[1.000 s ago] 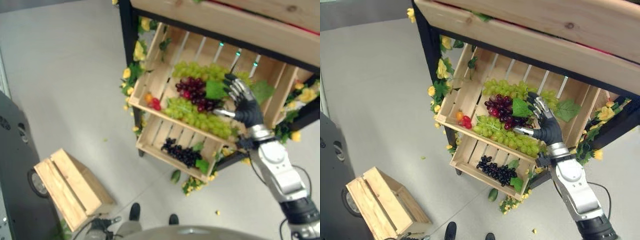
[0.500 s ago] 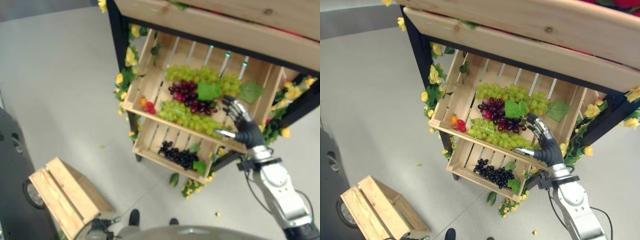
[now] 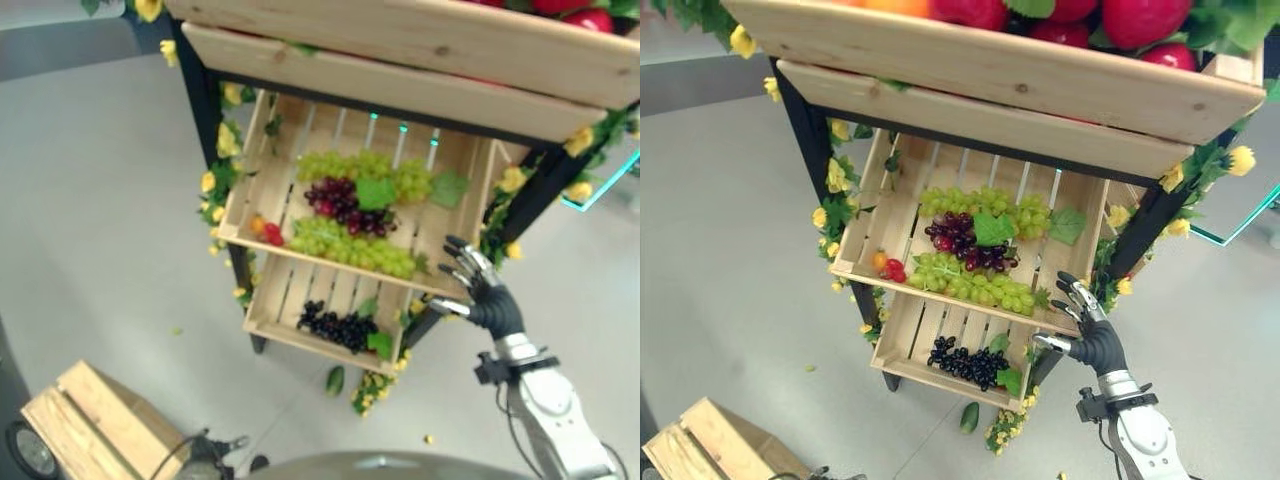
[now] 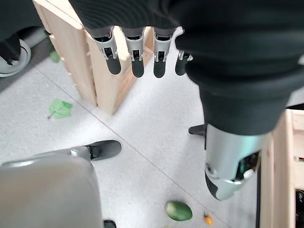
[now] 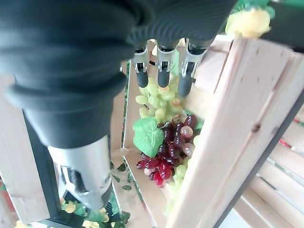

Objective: Pick up the fruits from the basket on one side to the basket on the other side

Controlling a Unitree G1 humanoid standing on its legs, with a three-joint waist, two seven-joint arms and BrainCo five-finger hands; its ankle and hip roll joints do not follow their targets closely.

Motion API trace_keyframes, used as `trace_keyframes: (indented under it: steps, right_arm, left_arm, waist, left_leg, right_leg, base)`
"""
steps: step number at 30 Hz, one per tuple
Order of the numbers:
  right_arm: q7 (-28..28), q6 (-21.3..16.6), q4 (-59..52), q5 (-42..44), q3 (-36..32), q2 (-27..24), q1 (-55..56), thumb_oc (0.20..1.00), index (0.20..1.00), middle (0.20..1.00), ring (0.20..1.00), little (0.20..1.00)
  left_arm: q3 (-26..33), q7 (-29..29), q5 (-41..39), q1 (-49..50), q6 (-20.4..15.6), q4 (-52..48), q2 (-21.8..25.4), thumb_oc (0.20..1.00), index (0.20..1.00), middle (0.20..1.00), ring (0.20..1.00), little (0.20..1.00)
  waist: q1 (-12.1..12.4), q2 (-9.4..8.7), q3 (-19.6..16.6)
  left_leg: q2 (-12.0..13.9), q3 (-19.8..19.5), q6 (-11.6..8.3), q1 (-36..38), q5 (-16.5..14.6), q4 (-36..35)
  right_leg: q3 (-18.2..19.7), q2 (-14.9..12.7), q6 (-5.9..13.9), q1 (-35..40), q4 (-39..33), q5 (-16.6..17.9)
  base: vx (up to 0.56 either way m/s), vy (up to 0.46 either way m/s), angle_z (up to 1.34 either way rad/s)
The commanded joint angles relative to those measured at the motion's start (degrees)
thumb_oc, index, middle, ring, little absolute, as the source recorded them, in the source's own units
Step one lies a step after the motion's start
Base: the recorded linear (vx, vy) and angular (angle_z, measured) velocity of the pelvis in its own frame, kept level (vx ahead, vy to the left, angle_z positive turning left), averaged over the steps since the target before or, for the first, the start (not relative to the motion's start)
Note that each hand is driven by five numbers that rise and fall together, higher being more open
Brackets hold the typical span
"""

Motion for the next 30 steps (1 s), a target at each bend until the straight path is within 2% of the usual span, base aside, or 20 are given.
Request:
trace_keyframes:
  steps: [1,3,4,6,12,17,21,25,30]
  right_arm:
    - [-0.7,0.9,6.1,-2.0,2.1,0.7,-0.1,1.0,1.0,1.0,1.0,1.0]
    - [-0.9,1.1,10.2,-2.1,3.2,1.3,-0.5,1.0,1.0,1.0,1.0,1.0]
    - [-1.6,1.8,17.1,-3.0,4.7,2.4,-1.6,1.0,1.0,1.0,1.0,1.0]
    - [-1.7,2.0,20.4,-3.3,5.4,3.0,-2.2,1.0,1.0,1.0,1.0,1.0]
    - [-3.8,5.0,45.0,-5.4,9.2,7.6,-7.8,1.0,1.0,1.0,1.0,1.0]
    - [-4.5,7.5,65.7,-5.8,9.8,11.6,-12.9,1.0,1.0,1.0,1.0,1.0]
    - [-5.3,8.6,79.2,-3.2,7.2,14.4,-15.8,1.0,1.0,1.0,1.0,1.0]
    - [-5.8,9.2,83.5,-2.0,5.5,14.9,-16.6,1.0,1.0,1.0,1.0,1.0]
    - [-5.5,8.6,80.4,-3.2,5.4,14.0,-15.5,1.0,1.0,1.0,1.0,1.0]
  left_arm:
    - [-0.6,0.1,3.5,-3.2,-1.9,3.6,-0.2,1.0,1.0,1.0,1.0,1.0]
    - [-1.0,0.1,3.6,-3.3,-2.0,3.7,-0.1,1.0,1.0,1.0,1.0,1.0]
    - [-1.4,-0.4,3.4,-3.5,-2.2,3.8,-0.2,1.0,1.0,1.0,1.0,1.0]
    - [-1.6,-0.4,3.4,-3.6,-2.4,3.8,-0.2,1.0,1.0,1.0,1.0,1.0]
    - [-2.5,-2.6,0.5,-4.0,-3.0,3.9,-0.1,1.0,1.0,1.0,1.0,1.0]
    - [-3.1,-5.8,-2.3,-3.9,-3.0,4.6,0.0,1.0,1.0,1.0,1.0,1.0]
    - [-3.5,-6.9,-2.7,-4.2,-2.8,5.5,-0.1,1.0,1.0,1.0,1.0,1.0]
    - [-3.3,-7.3,-3.3,-4.1,-2.7,6.1,-0.2,1.0,1.0,1.0,1.0,1.0]
    - [-2.5,-7.8,-3.1,-3.5,-2.7,6.2,-0.1,1.0,1.0,1.0,1.0,1.0]
  waist:
    - [0.8,-0.23,1.3]
    - [0.8,-0.29,1.3]
    - [0.8,-0.34,1.3]
    - [0.8,-0.37,1.4]
    - [1.5,-0.37,1.8]
    - [2.5,-0.16,2.1]
    - [3.2,0.16,1.9]
    - [3.4,0.52,1.6]
    - [3.2,0.71,1.5]
  left_leg:
    - [-1.4,1.1,1.41,1.9,-6.7,2.1]
    - [-1.4,1.3,1.54,2.1,-6.7,2.0]
    - [-1.6,1.5,1.73,2.2,-6.8,2.0]
    - [-1.7,1.5,1.82,2.3,-6.9,2.0]
    - [-2.2,1.8,2.34,2.3,-7.0,2.0]
    - [-2.8,1.6,2.75,2.4,-7.1,1.8]
    - [-3.2,1.4,2.97,2.7,-7.2,1.5]
    - [-3.4,1.1,3.04,2.9,-7.3,1.2]
    - [-3.8,1.0,3.18,2.7,-7.2,1.1]
  right_leg:
    - [0.2,0.0,3.65,-1.9,3.2,-1.6]
    - [0.5,-0.1,3.8,-2.1,3.4,-1.5]
    - [0.6,-0.3,3.96,-2.1,3.6,-1.5]
    - [0.7,-0.4,4.04,-2.1,3.6,-1.4]
    - [1.1,-1.0,4.55,-2.5,4.3,-1.3]
    - [1.1,-1.5,4.7,-2.6,4.6,-1.2]
    - [1.0,-1.9,4.8,-2.3,4.4,-1.1]
    - [0.8,-2.1,4.78,-2.1,4.1,-1.1]
    - [1.0,-2.2,4.86,-2.4,4.2,-0.9]
  base:
    - [-0.03,0.044,-0.07]
    - [-0.03,0.052,-0.17]
    - [-0.02,0.053,-0.15]
    - [-0.02,0.045,-0.1]
    - [-0.01,0.051,-0.14]
    - [0.01,0.042,-0.12]
    - [0.03,0.034,0.03]
    - [0.03,0.024,0.26]
    - [0.01,0.029,0.23]
